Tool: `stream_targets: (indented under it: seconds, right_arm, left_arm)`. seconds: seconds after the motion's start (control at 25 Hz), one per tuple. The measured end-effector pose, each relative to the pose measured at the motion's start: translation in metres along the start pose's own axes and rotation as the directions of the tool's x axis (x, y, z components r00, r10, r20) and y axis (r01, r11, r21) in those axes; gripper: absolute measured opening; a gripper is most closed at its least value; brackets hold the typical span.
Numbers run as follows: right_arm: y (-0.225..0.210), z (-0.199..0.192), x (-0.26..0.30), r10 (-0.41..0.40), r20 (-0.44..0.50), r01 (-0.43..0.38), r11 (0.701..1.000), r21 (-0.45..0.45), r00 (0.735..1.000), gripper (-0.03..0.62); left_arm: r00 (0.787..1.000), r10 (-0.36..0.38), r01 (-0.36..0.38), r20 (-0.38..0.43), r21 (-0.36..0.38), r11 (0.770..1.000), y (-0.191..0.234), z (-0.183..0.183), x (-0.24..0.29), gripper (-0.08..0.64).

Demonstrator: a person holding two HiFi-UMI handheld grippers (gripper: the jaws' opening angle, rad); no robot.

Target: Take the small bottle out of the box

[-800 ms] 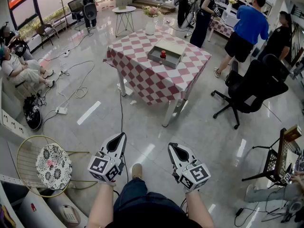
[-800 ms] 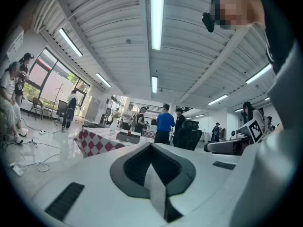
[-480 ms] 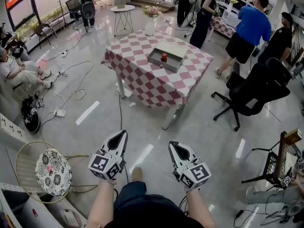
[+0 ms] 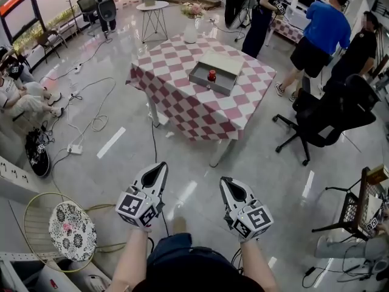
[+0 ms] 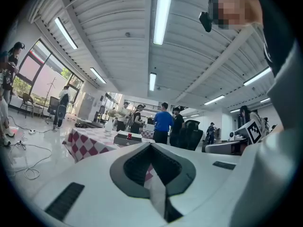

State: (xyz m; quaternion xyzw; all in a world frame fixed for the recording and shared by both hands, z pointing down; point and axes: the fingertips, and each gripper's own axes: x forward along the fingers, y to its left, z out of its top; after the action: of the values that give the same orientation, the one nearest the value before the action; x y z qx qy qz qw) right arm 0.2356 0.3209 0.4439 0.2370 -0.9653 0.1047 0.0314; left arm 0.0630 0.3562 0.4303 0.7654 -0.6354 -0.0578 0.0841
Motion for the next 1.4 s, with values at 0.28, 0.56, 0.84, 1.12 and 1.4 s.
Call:
stream_targets:
  seconds: [0.28, 0.56, 0.84, 1.12, 1.4]
  right_arm:
    - [-0.023, 0.002, 0.044, -0.055, 0.015, 0.055, 0.998, 0.021, 0.998, 0.002]
    - [-0.032, 0.002, 0.084, -0.08, 0.042, 0.079, 0.996, 0.035, 0.996, 0.002]
    - [-0.036, 0.002, 0.107, -0.1, 0.054, 0.098, 0.994, 0.042, 0.994, 0.003]
    - [-0.048, 0.002, 0.114, -0.119, 0.051, 0.116, 0.991, 0.068, 0.992, 0.003]
    - [-0.069, 0.01, 0.141, -0.11, 0.076, 0.104, 0.992, 0.076, 0.991, 0.003]
  left_arm:
    - [0.998, -0.054, 0.054, -0.015, 0.011, 0.998, 0.033, 0.003, 0.038, 0.008]
    - [0.994, -0.101, 0.102, -0.029, 0.038, 0.994, 0.061, 0.004, 0.062, 0.008]
    - [0.995, -0.098, 0.099, -0.026, 0.038, 0.994, 0.082, 0.005, 0.067, 0.008]
    - [0.995, -0.098, 0.099, -0.033, 0.018, 0.995, 0.091, -0.002, 0.073, 0.008]
    - [0.995, -0.101, 0.101, -0.029, 0.021, 0.995, 0.106, 0.003, 0.102, 0.008]
